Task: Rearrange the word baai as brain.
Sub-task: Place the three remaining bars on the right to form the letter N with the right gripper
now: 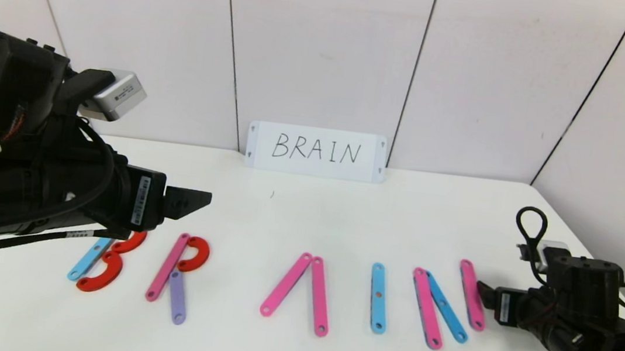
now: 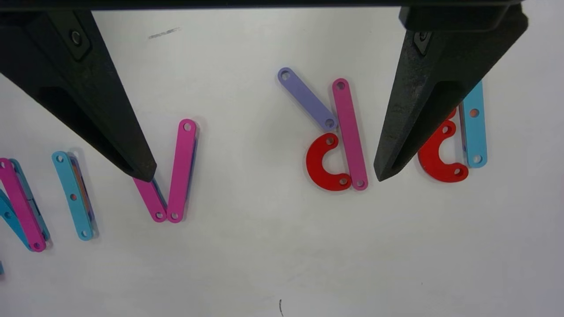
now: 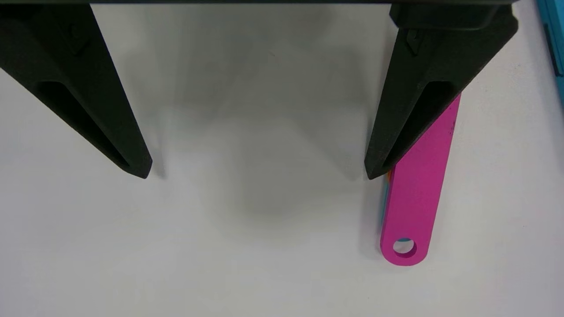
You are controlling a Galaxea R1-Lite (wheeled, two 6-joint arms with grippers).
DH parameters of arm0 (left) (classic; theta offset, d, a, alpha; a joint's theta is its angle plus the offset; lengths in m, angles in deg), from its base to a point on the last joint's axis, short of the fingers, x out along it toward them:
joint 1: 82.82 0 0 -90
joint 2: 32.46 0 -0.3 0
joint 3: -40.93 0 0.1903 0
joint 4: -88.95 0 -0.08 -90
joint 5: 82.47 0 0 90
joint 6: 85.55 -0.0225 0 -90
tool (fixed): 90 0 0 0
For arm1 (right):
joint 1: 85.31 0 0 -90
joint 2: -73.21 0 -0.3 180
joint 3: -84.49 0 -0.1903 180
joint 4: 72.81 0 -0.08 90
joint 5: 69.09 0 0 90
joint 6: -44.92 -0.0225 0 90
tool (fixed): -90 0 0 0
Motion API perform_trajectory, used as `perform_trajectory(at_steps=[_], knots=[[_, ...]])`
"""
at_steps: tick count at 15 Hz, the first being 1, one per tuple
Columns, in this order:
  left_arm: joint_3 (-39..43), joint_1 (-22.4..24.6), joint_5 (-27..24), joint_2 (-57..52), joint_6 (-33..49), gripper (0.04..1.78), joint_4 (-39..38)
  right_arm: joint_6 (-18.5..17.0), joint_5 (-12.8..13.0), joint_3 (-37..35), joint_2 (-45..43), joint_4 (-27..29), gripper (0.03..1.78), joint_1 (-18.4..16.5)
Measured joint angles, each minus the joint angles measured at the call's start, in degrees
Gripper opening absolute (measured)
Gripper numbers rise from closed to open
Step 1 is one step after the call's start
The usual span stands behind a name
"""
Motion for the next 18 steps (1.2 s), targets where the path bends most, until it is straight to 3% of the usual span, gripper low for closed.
perform_trajectory(at_steps=[9,18], knots=[[0.13,-0.02,-0.02,-0.52,-0.24,1.73,-0.01,0.49,0.1,1.19,7.08,-9.5,1.69,-0.13],[0.16,0.04,0.0,-0.27,-0.24,1.73,-0.01,-0.04,0.74,-0.39,7.56,-9.7,1.69,1.57]])
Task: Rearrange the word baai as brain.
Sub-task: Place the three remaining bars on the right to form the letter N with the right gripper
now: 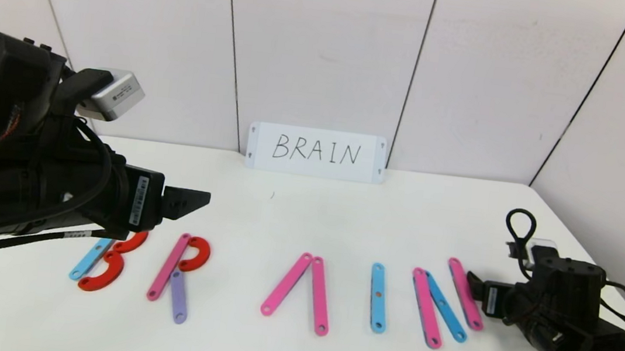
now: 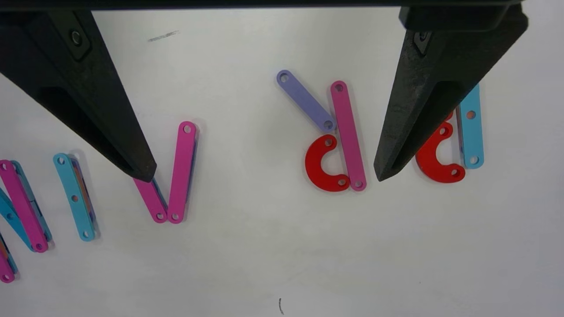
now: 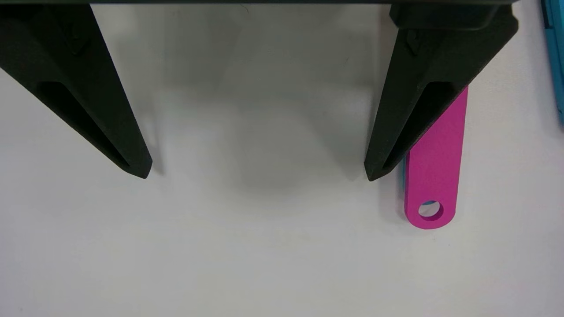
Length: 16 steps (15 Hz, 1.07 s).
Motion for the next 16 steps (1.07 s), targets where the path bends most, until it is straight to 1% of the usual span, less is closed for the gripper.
perform_trajectory(at_steps=[5,8,10,14,16], knots=[[-0.06,-0.02,-0.02,0.02,-0.02,1.73,0.0,-0.16,0.33,-0.44,-0.39,0.39,1.69,0.83],[-0.06,-0.02,0.0,0.09,0.0,1.73,0.0,-0.2,0.35,-0.68,-0.39,0.43,1.69,2.23],[-0.06,0.0,0.0,0.16,-0.02,1.73,0.0,-0.88,0.46,-0.93,-0.41,0.39,1.69,3.01],[-0.06,-0.02,0.0,0.18,-0.02,1.73,0.0,-0.99,0.44,-1.1,-0.41,0.39,1.69,3.3],[-0.06,-0.02,0.0,0.18,-0.02,1.73,0.0,-0.71,0.33,-0.96,-0.39,0.11,1.69,2.73]])
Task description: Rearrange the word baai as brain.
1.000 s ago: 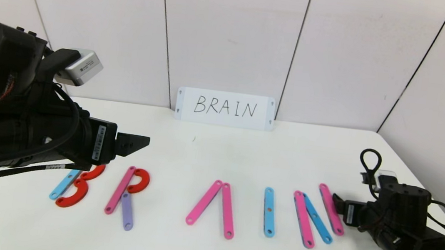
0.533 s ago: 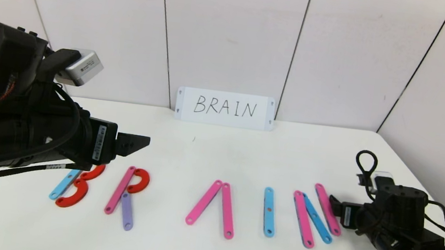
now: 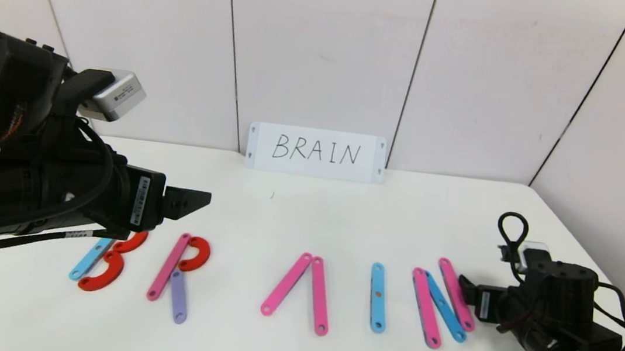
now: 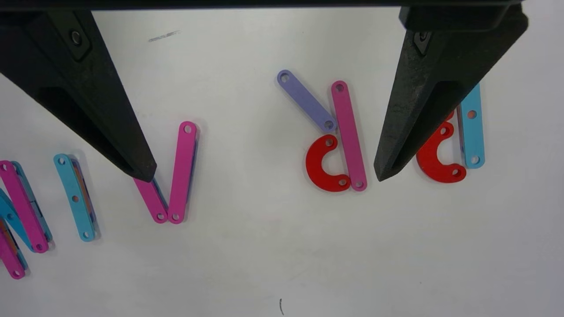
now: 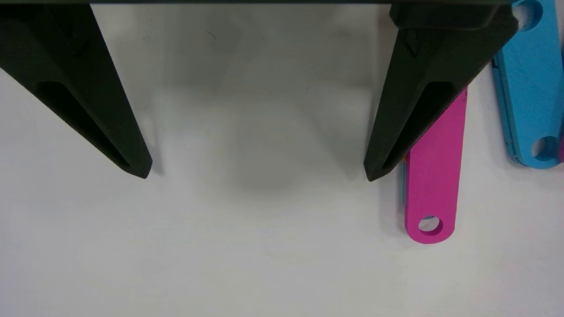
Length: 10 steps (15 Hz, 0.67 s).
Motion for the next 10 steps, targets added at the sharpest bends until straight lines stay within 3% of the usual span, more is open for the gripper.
perform_trajectory(at_steps=[5,10], knots=[[-0.02,-0.01,0.09,-0.11,0.13,1.73,-0.05,2.54,0.18,3.56,-0.9,1.02,1.69,-6.31],[-0.51,-0.01,1.44,-2.52,0.09,1.73,-4.68,12.19,2.41,11.31,-10.62,1.08,1.69,-12.89]])
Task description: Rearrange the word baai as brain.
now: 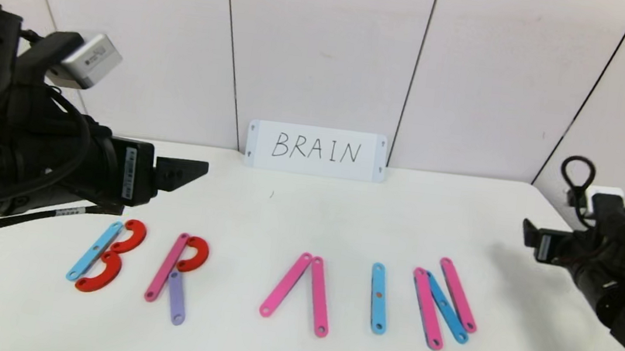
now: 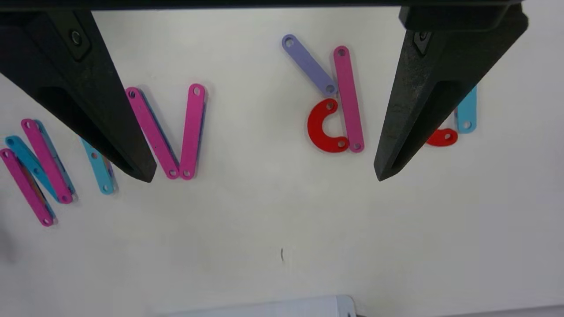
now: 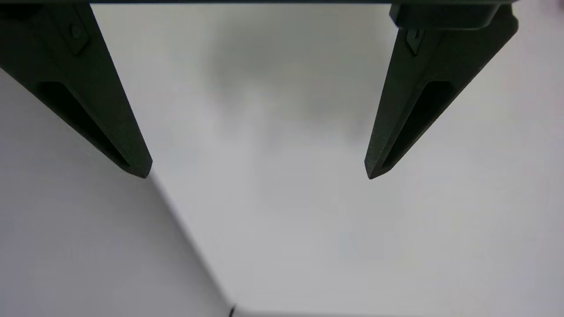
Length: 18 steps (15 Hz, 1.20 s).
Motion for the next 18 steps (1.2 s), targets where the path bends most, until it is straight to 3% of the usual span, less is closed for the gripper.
perform_trajectory(at_steps=[3,6,8,11,15,18], knots=[[-0.06,-0.02,6.95,-6.24,-2.16,1.73,-0.41,6.6,1.06,2.28,-10.78,2.34,1.69,-3.21],[-0.17,-0.35,17.09,-13.51,-11.48,1.73,-0.24,9.87,1.3,3.55,-25.91,10.47,1.69,-6.95],[-0.63,-0.44,23.78,-18.2,-18.26,1.73,0.02,10.25,1.57,4.95,-36.77,20.0,1.69,-8.87],[-1.39,-0.07,30.88,-24.7,-24.44,1.73,0.45,10.37,2.02,8.7,-53.71,38.89,1.69,-10.64],[-1.55,6.45,29.88,-33.22,-24.81,1.73,6.23,10.58,1.69,16.62,-72.57,64.99,1.69,-11.34],[-1.55,12.63,24.39,-39.29,-24.42,1.73,10.89,10.73,0.8,24.37,-80.68,78.07,1.69,-10.62]])
